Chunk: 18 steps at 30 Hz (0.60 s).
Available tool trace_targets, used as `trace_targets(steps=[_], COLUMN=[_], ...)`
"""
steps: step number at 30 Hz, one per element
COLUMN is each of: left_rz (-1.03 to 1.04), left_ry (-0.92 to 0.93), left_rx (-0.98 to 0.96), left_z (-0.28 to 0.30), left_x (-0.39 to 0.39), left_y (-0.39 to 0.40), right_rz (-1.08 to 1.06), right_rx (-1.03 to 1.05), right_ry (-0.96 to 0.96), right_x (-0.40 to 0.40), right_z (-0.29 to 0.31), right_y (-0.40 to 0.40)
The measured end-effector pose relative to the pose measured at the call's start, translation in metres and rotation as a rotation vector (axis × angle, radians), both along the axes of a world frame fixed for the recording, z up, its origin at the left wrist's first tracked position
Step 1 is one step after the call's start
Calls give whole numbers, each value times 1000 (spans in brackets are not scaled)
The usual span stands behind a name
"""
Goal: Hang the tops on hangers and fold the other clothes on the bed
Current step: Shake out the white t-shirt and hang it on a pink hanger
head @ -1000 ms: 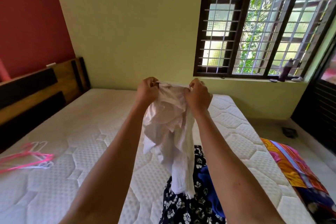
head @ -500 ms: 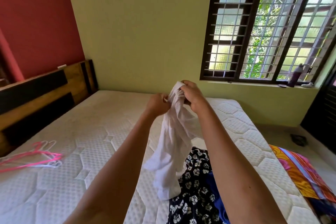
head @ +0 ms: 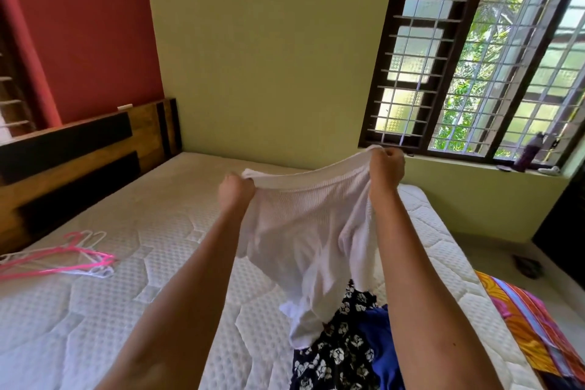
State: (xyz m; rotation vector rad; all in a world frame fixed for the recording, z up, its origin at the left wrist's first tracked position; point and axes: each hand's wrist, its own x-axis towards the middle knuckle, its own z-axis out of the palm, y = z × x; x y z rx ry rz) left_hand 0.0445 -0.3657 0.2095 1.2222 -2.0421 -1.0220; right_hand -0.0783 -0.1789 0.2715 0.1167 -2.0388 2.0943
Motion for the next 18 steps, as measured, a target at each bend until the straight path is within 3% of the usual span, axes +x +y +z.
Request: trace_targets(steps=[2,6,9,11,14,18], left_rz=[51,-75,-194,-194,-103,130], left_ry=[43,54,6,-44,-17,82], left_rx=[-16,-222,-401,-519,-605,-489], left_z=[17,42,55,60,58,53], left_x=[10,20,31,41,75,128], left_y=[-10,-11,-5,-8,-44,-92], right_rz=[120,768,908,853,591,369], right_rx=[124,873,860,821,897,910], right_ry=[-58,-90,104,254,428,354], right_x=[8,44,78,92,105,119], right_z=[-1,7,11,7,-9,-41], right_y=[-6,-30,-74,-102,-145,-171])
